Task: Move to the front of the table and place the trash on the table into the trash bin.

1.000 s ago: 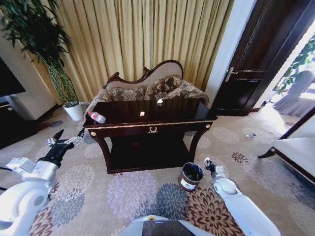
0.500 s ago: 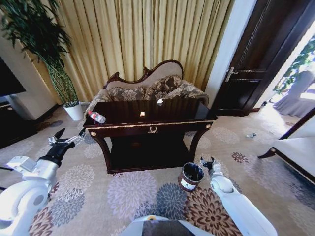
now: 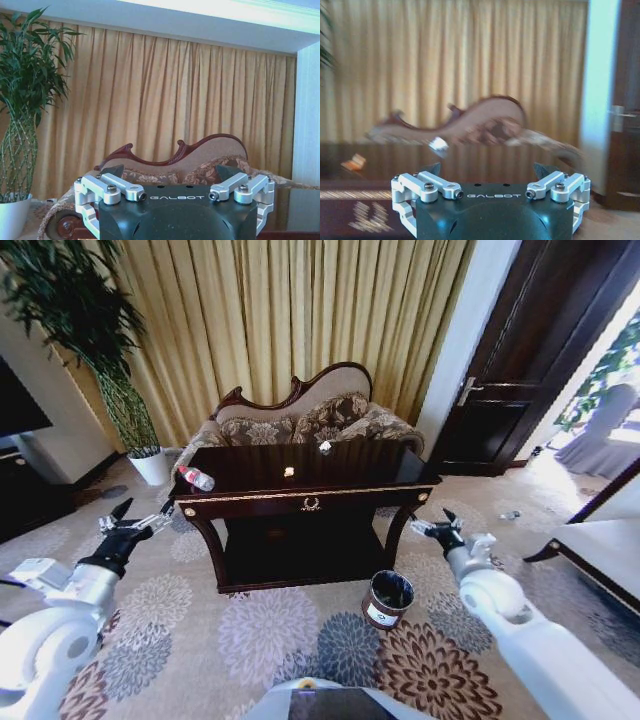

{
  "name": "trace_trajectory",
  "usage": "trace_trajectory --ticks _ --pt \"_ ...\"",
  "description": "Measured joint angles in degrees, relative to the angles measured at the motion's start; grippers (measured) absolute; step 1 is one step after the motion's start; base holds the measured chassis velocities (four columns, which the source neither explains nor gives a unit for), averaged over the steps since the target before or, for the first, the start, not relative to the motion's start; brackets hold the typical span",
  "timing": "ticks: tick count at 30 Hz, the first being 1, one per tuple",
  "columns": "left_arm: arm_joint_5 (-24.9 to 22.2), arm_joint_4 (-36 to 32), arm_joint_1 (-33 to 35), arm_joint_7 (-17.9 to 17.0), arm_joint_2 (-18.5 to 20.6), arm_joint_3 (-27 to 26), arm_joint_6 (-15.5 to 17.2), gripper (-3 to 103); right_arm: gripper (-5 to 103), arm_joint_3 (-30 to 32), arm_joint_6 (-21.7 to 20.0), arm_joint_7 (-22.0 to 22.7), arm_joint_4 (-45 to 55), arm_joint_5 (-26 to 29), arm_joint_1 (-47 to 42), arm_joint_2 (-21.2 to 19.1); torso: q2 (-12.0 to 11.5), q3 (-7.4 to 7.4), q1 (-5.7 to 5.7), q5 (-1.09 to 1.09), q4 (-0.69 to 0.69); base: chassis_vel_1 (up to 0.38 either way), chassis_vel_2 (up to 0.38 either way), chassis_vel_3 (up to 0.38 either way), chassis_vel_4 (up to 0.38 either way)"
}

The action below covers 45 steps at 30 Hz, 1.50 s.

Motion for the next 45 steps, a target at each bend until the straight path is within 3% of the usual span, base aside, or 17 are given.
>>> trace_trajectory --ticks 5,23,45 --pt "0.04 0.17 -0.25 0.08 -0.02 0.37 -0.03 100 100 1.41 -0.56 -2.25 3.43 4.25 -0.50 -1.14 0.00 0.00 0.00 0.00 0.00 0.000 0.000 0.000 0.000" --pt "0.46 1.62 -1.81 0.31 0.90 2.53 -0.14 100 100 -0.28 1.23 -3.61 1.99 2.50 0.18 -0.95 0.01 -0.01 -0.02 -0.01 0.00 -0.050 0.050 0.047 -0.046" --pt "0.66 3.56 -3.35 0.21 1.52 4.16 -0.17 100 100 -2.79 1.24 -2.90 0.88 0.76 1.49 -1.31 -0.03 0.03 0.06 0.02 -0.01 -0.224 0.230 0.213 -0.220"
